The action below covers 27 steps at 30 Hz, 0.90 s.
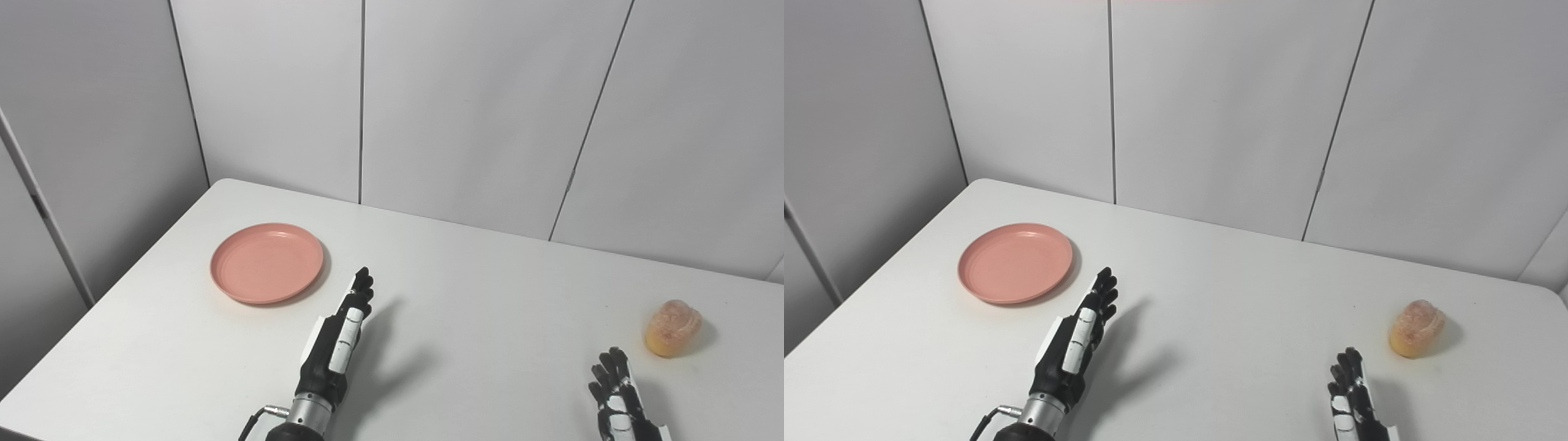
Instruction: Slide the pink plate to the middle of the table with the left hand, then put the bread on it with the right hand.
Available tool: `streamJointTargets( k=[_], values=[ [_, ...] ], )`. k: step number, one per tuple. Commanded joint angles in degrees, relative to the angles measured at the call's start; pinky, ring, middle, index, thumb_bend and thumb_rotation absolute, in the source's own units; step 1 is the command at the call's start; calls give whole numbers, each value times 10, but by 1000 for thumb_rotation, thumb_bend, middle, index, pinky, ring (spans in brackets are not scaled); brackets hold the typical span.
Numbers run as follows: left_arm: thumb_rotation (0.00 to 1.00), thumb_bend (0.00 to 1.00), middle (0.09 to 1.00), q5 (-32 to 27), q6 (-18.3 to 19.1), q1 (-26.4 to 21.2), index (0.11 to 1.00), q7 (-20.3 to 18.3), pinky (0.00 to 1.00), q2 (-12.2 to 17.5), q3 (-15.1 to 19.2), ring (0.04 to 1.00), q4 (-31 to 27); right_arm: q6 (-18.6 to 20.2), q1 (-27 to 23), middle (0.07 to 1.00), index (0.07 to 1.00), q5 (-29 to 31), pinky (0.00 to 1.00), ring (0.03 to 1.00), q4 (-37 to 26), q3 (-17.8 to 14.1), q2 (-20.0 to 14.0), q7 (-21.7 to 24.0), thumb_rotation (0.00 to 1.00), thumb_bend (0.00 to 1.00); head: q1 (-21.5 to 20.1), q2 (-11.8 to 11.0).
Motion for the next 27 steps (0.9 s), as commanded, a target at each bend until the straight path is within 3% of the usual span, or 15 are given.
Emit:
streamJointTargets(
  k=[1,7,13,19,24,27],
  values=[
    [1000,773,1000,-8,1,-25,1000,6,1000,10,10,1000,-21,-18,-2,1000,1000,1,1000,1000,0,-4,-2,1,840,395,1,0],
    [1000,758,983,-7,0,-45,983,24,997,31,39,978,-37,-16,0,1000,1000,-10,1000,1000,-8,-4,-2,-4,867,398,7,2],
    [1000,786,960,-1,22,-62,957,36,1000,56,63,968,-40,-20,1,1000,1000,-12,1000,1000,-7,-6,-4,-4,875,384,12,2],
    [1000,766,932,1,-26,-99,926,49,952,98,93,931,21,-12,1,1000,1000,-8,1000,1000,-11,-6,-5,-3,874,379,18,4],
    [1000,787,905,29,-23,-123,901,74,942,127,106,907,49,-7,2,1000,1000,-6,1000,1000,-16,-6,-7,-1,878,372,26,5],
    [1000,805,887,41,-25,-135,886,84,883,144,114,884,61,-5,2,1000,1000,-6,1000,1000,-19,-6,-7,-1,896,358,29,5]
  ],
)
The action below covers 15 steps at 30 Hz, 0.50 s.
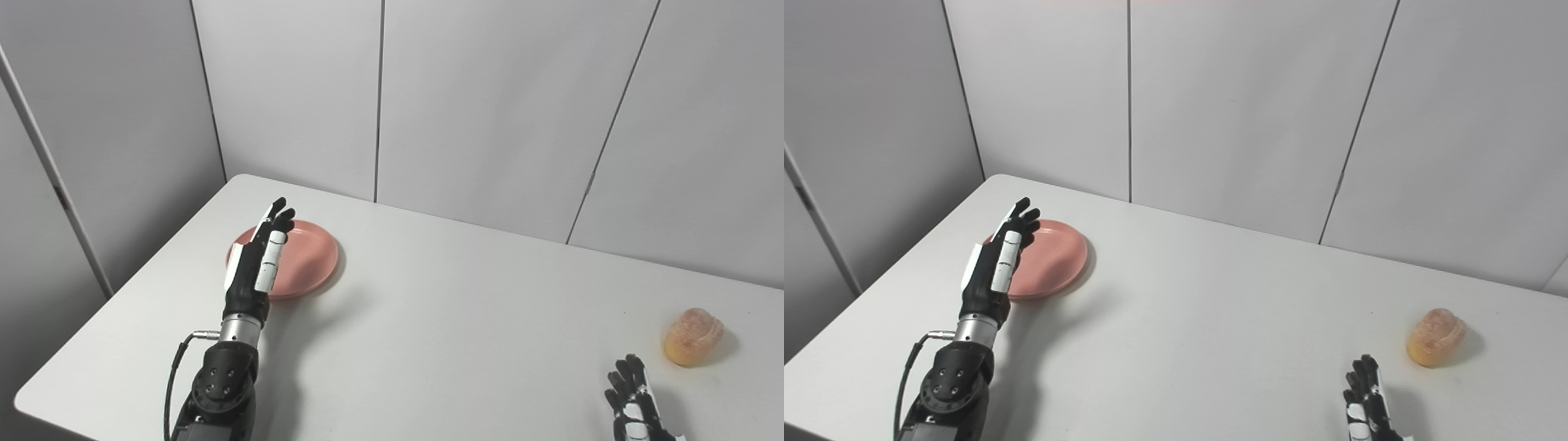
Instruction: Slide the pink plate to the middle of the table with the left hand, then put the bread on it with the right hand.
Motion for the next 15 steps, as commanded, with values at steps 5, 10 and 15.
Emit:
streamJointTargets(
  k=[5,10,15],
  values=[
    [1000,776,842,6,-64,-55,848,26,816,42,22,830,27,5,1,1000,1000,6,1000,1000,-20,-7,-4,-1,896,372,12,1],
    [1000,768,798,25,-148,-81,793,38,755,80,29,779,106,7,3,1000,1000,3,1000,1000,-28,-7,-8,0,905,364,15,2],
    [1000,775,777,24,-161,-97,779,48,746,99,37,761,149,1,4,1000,1000,6,1000,1000,-27,-7,-9,2,922,356,17,3]
  ],
)
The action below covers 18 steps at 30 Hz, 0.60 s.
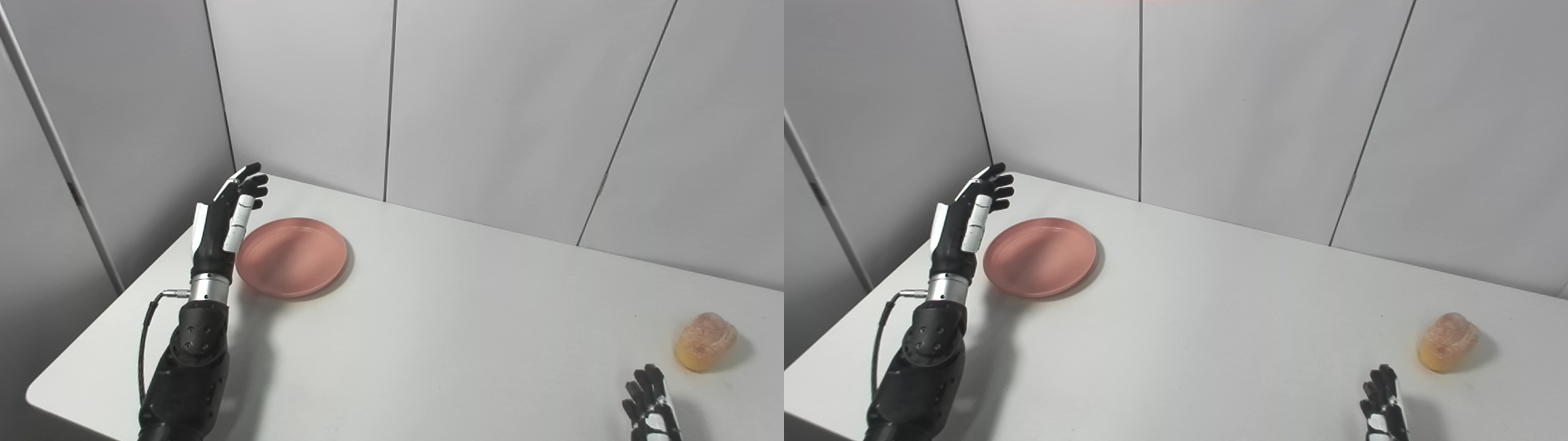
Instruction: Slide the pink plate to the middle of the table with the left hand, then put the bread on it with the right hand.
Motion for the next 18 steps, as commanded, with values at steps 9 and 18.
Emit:
streamJointTargets(
  k=[9,18],
  values=[
    [1000,786,801,-15,-28,-55,796,14,771,38,9,791,71,-8,-3,1000,1000,8,1000,1000,-14,-1,-5,6,915,379,7,-7],
    [1000,773,826,-17,-50,-73,827,23,798,48,9,813,142,-21,-4,1000,1000,5,1000,1000,-5,-1,-8,9,940,392,9,-10]
  ],
)
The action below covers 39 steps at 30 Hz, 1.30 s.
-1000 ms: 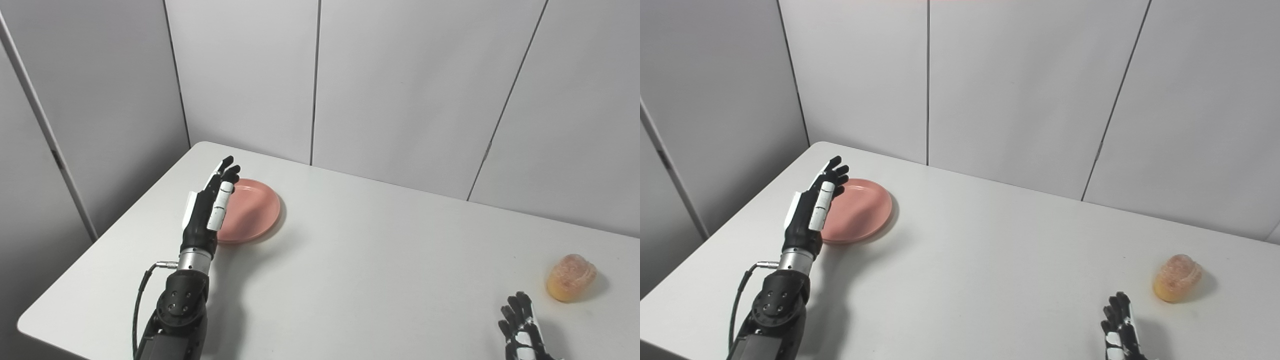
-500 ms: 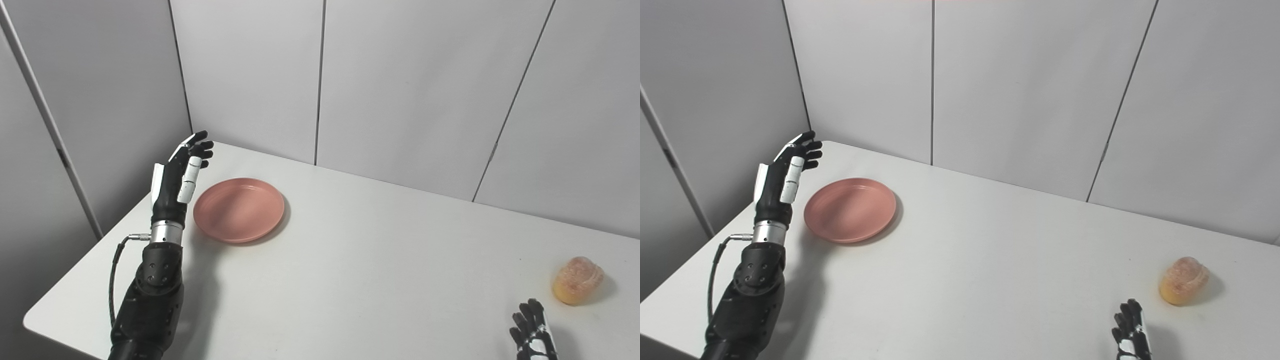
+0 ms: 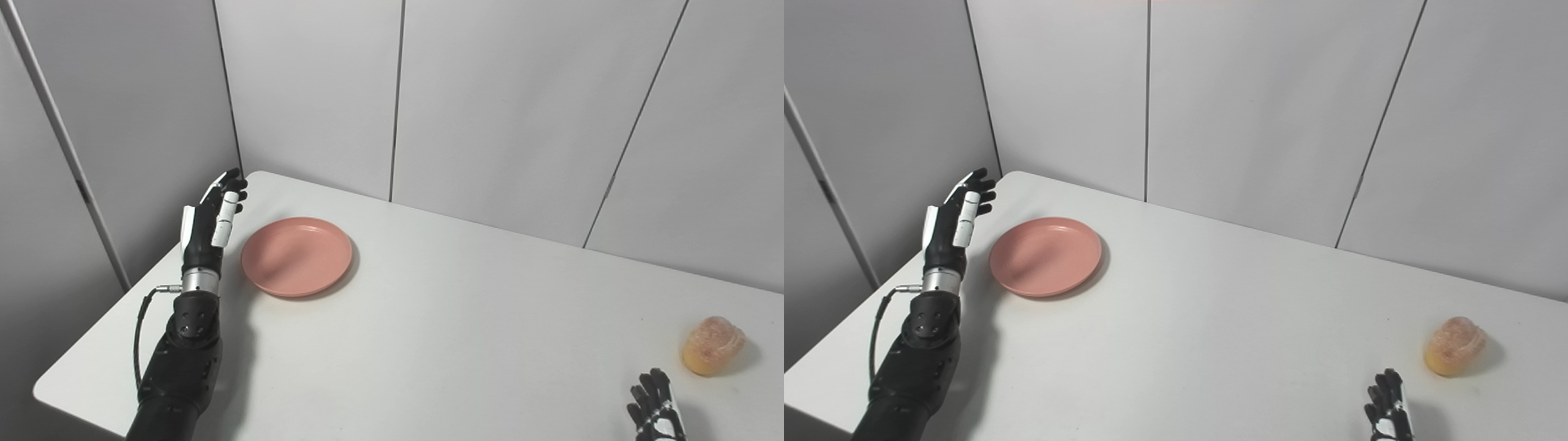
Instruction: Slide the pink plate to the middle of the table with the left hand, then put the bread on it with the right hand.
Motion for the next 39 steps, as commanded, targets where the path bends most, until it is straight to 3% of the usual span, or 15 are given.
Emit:
streamJointTargets(
  k=[1,15,20,26,39],
  values=[
    [1000,773,827,-1,-28,-32,829,9,799,22,0,814,3,-21,-5,1000,1000,0,1000,1000,-6,-1,-7,6,944,391,0,0],
    [1000,769,830,0,-53,-55,828,17,831,20,-18,837,89,-14,6,1000,1000,3,1000,1000,-28,3,-4,10,938,360,0,9],
    [1000,804,845,-47,-58,-62,841,-7,851,9,-7,849,117,-13,9,1000,1000,3,1000,1000,-33,4,-6,13,939,366,-3,14],
    [1000,815,871,-47,-85,-67,865,-18,870,14,-23,875,162,-13,13,1000,1000,-1,1000,1000,-38,4,-4,10,930,379,-3,17],
    [1000,760,858,-48,-88,-63,844,0,864,2,-34,862,183,-10,16,1000,1000,-4,1000,1000,-43,3,-5,8,933,383,-1,20]
  ],
)
